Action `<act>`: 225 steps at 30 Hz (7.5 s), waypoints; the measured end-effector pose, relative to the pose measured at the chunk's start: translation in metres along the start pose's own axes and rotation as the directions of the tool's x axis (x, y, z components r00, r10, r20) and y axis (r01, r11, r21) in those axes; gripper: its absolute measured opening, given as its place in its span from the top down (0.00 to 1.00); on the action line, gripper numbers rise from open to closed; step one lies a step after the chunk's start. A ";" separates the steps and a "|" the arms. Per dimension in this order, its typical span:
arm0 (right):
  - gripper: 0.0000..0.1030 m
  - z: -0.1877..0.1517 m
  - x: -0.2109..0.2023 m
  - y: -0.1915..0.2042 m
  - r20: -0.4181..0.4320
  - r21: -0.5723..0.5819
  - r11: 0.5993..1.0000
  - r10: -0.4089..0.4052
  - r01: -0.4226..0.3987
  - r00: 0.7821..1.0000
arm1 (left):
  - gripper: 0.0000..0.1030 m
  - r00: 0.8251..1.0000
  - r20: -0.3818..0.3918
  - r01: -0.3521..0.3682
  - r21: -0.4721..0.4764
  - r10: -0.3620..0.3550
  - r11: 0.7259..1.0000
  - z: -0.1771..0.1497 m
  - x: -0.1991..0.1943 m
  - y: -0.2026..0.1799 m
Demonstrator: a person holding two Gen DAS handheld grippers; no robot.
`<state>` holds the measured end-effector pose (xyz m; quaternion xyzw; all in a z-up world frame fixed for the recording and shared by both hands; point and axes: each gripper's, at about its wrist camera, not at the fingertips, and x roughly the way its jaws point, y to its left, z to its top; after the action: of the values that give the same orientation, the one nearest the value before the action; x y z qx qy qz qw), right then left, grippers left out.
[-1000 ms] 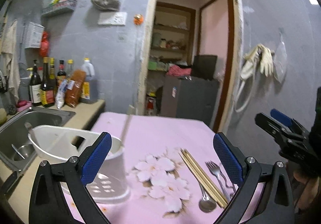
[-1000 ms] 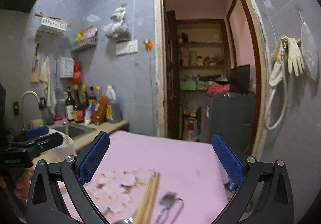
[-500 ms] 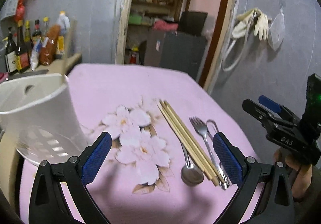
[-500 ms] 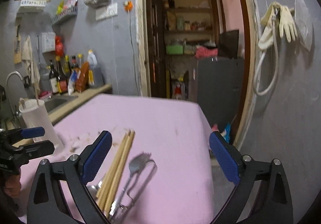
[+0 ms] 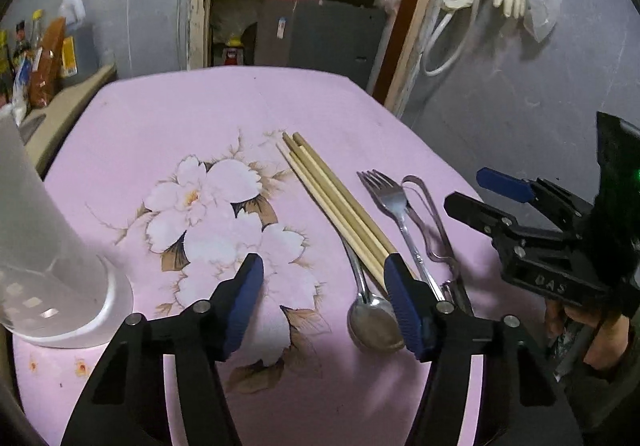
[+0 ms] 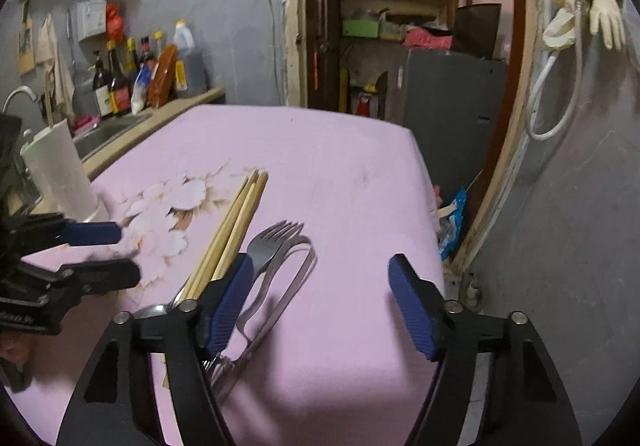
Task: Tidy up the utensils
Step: 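Move both tools back over the remaining utensils on the cloth, then close the left gripper on a single chopstick while the right gripper grasps the metal tongs, then carry the chopstick with the left tool and the tongs with the right toward the holder, then open the left gripper over the holder while the right gripper releases the tongs into it, then move both tools back over the fork, spoon and chopsticks on the cloth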
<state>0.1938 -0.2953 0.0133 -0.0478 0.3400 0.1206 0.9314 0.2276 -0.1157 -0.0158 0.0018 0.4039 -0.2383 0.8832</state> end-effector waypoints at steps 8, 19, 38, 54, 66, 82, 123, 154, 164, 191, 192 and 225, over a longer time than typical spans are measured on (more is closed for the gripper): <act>0.44 -0.001 0.022 0.014 -0.106 -0.073 0.997 0.001 -0.009 0.994 | 0.47 0.999 -0.042 0.011 -0.061 -0.013 0.998 0.011 0.011 0.015; 0.67 -0.002 0.027 0.012 -0.139 -0.074 0.997 0.018 -0.029 0.990 | 0.69 0.986 -0.139 0.083 -0.109 -0.098 0.991 0.031 0.044 0.021; 0.76 -0.003 0.025 0.009 -0.134 -0.010 0.998 0.064 -0.066 0.989 | 0.97 0.957 -0.181 0.166 -0.307 -0.228 0.937 0.052 0.053 0.050; 0.78 -0.002 0.028 0.016 -0.186 -0.031 0.998 0.039 -0.045 0.982 | 0.97 0.961 -0.207 0.124 -0.261 -0.181 0.957 0.032 0.018 0.061; 0.71 0.009 0.046 0.013 -0.225 0.027 0.999 0.029 -0.024 0.974 | 0.85 0.955 -0.277 0.041 -0.229 -0.106 0.973 0.052 0.040 0.052; 0.78 0.004 0.033 0.014 -0.178 0.078 0.997 0.032 -0.019 0.983 | 0.98 0.968 -0.225 0.047 -0.269 -0.110 0.962 0.048 0.019 0.040; 0.79 0.094 -0.110 0.155 0.591 -0.155 0.974 0.227 -0.167 0.774 | 0.98 0.702 0.675 -0.095 -0.225 0.225 0.970 0.011 -0.215 0.083; 0.79 0.121 -0.004 0.225 0.505 -0.157 0.940 0.341 -0.304 0.793 | 0.98 0.657 0.614 -0.169 -0.446 0.438 0.879 -0.001 -0.187 0.204; 0.78 0.108 -0.004 0.228 0.507 -0.183 0.948 0.317 -0.259 0.802 | 0.98 0.664 0.584 -0.216 -0.449 0.467 0.867 -0.019 -0.170 0.188; 0.76 0.107 -0.009 0.229 0.498 -0.207 0.943 0.329 -0.259 0.802 | 0.85 0.724 0.546 -0.174 -0.448 0.423 0.877 -0.029 -0.172 0.177; 0.75 0.108 -0.010 0.227 0.501 -0.202 0.944 0.329 -0.262 0.800 | 0.85 0.722 0.548 -0.171 -0.448 0.421 0.878 -0.029 -0.174 0.177; 0.00 0.063 -0.101 0.073 0.553 0.015 0.998 0.037 -0.055 0.833 | 0.08 0.738 0.612 -0.197 -0.208 0.285 0.958 -0.007 -0.179 0.051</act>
<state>0.1395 -0.2338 0.1262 0.0115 0.0599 0.1466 0.9873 0.1438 0.0064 0.0978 -0.0841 0.0925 -0.0817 0.9888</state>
